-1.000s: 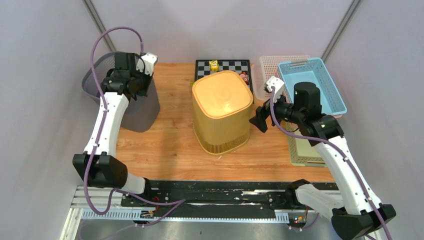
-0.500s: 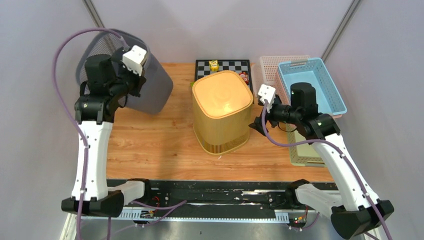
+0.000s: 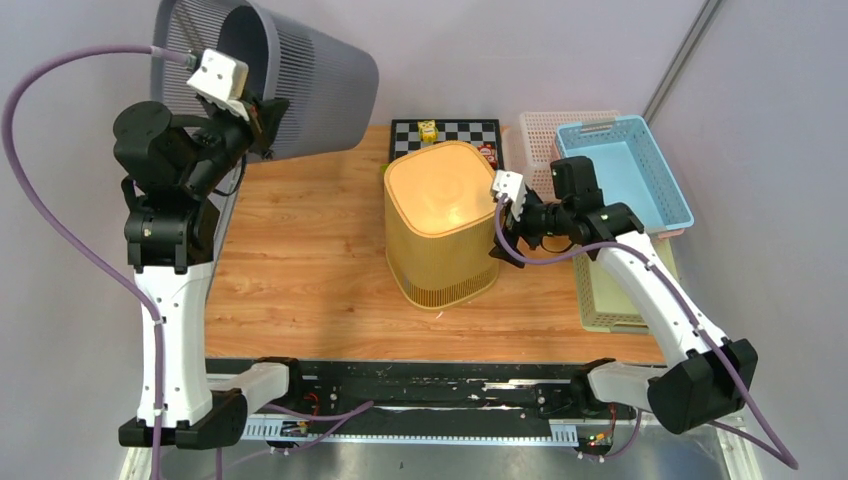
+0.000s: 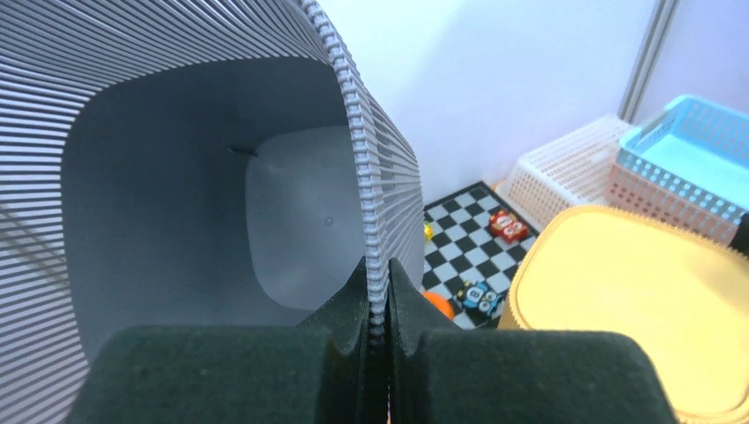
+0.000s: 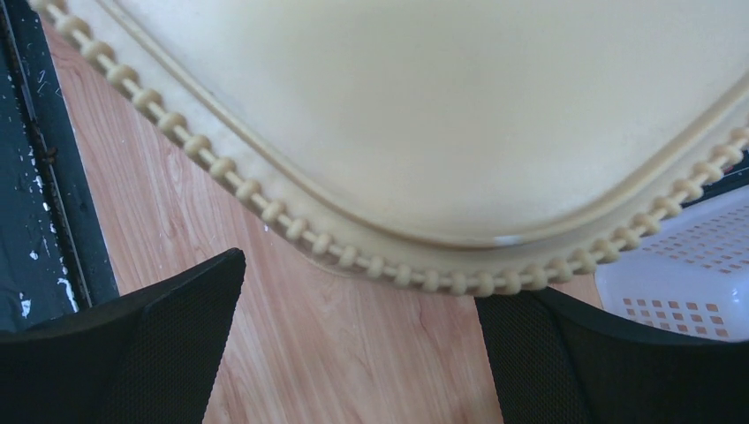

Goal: Turn the large container upside down
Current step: Move the container to the center of the board.

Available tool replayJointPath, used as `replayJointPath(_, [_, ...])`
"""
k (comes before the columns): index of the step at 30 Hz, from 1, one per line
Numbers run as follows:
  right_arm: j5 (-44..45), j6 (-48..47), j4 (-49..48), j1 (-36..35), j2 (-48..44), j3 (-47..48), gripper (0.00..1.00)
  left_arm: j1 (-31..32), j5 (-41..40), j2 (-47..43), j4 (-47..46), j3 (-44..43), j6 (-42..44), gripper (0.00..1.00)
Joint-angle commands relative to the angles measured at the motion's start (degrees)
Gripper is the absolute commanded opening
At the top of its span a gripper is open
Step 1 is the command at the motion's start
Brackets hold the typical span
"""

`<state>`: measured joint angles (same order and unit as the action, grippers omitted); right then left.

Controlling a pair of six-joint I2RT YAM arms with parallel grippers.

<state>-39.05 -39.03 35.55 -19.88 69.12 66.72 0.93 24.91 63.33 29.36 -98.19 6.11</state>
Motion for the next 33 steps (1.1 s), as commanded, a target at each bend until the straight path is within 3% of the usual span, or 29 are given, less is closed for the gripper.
replayJointPath(1, [-5.05,-0.71,-1.24,-2.16,1.99,2.09,1.0,-0.14,-0.24,0.62,-15.84,-5.41,-7.01,0.0])
replayJointPath(12, [2.59,11.63,-14.18,-18.3,8.82,1.56,0.99,-0.14,1.5,2.91,-19.12,-10.32,-14.8,0.0])
replayJointPath(17, [1.48,20.62,-19.39,-26.24,17.87,8.27,1.0,-0.14,2.25,5.26,-20.03,-13.09,-17.09,0.0])
replayJointPath(20, [-3.91,22.23,-14.65,-28.31,23.18,16.05,1.0,-0.14,3.26,6.13,-20.69,-12.94,-18.45,0.0])
replayJointPath(23, [-4.68,20.53,-8.46,-27.84,22.57,20.66,1.0,-0.07,5.29,6.62,-21.09,-11.9,-18.93,0.0])
replayJointPath(26, [-5.65,13.96,0.51,-25.74,15.73,21.45,1.0,1.33,6.52,7.13,-20.07,-11.24,-17.7,0.0])
replayJointPath(30, [-3.64,-1.45,18.82,-23.19,2.04,21.56,1.0,6.19,6.13,8.16,-16.75,-12.2,-12.89,0.0])
replayJointPath(33, [-0.14,-6.12,24.83,-21.26,-7.32,18.61,1.0,11.36,5.71,10.26,-14.66,-14.42,-10.16,0.0])
